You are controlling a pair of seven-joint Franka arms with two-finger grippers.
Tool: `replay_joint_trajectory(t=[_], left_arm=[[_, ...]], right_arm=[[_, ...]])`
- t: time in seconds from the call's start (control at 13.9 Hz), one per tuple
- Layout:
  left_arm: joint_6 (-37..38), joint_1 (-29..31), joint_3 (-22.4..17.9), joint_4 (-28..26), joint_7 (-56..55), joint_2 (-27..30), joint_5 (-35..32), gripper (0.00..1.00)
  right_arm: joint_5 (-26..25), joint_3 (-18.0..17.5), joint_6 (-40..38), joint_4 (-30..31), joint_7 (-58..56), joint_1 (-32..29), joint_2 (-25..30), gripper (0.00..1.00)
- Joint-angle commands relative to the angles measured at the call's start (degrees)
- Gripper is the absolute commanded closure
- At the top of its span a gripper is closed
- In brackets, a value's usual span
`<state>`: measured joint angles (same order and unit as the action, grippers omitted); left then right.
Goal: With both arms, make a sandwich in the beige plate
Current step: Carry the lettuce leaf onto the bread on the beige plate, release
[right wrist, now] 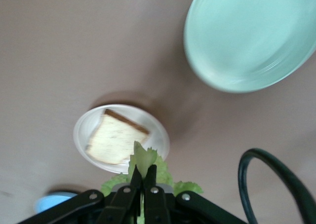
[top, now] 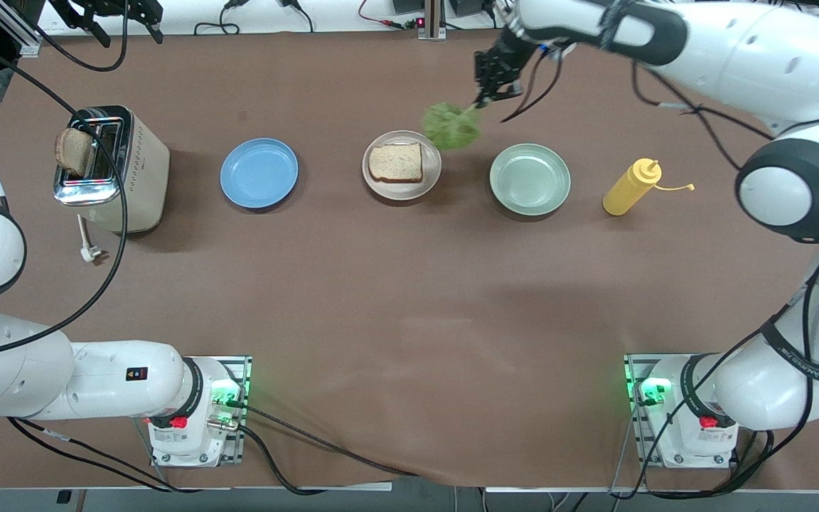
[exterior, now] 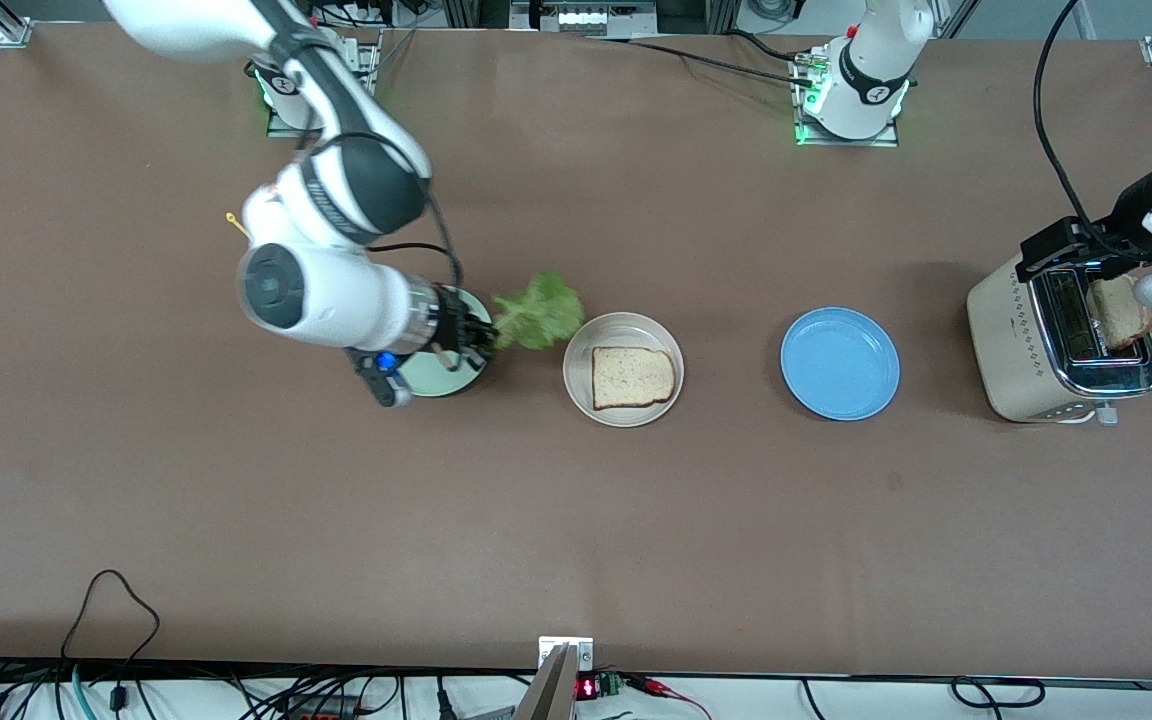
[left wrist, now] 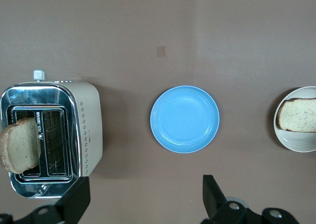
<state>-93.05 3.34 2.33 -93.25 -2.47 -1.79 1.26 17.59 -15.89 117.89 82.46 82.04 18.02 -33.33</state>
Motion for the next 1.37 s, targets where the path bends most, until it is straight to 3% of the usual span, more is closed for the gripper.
replay_joint_trajectory(t=[0.0, 0.43, 0.94, 1.01, 1.22, 1.3], left_arm=[[-0.29, 0.44, 0.13, 0.26, 0.45, -0.06, -0.03, 0.0], [-1.43, 0.52, -0.31, 0.17, 0.45, -0.58, -0.21, 0.0], [-1.61, 0.52, -0.48, 0.17, 0.44, -0.67, -0.21, 0.0], [-1.61, 0.52, -0.48, 0.17, 0.36, -0.67, -0.21, 0.0], [-2.13, 0.61, -0.48, 0.17, 0.44, -0.67, -0.21, 0.0], [-2.13, 0.52, -0.48, 0.26, 0.45, -0.67, -0.21, 0.0]], right_arm=[[1.04, 0.51, 8.03, -1.69, 8.98, 3.32, -4.01, 1.0], [1.31, 0.51, 22.46, -1.69, 18.59, 9.39, -10.78, 1.0], [0.78, 0.51, 26.25, -1.51, 17.89, 11.51, -15.36, 0.95], [0.69, 0.59, 26.34, -1.51, 17.89, 11.59, -15.8, 0.85], [0.69, 0.6, 27.49, -1.6, 17.71, 11.68, -16.24, 0.73], [0.69, 0.6, 27.49, -1.6, 17.54, 11.68, -16.33, 0.6]])
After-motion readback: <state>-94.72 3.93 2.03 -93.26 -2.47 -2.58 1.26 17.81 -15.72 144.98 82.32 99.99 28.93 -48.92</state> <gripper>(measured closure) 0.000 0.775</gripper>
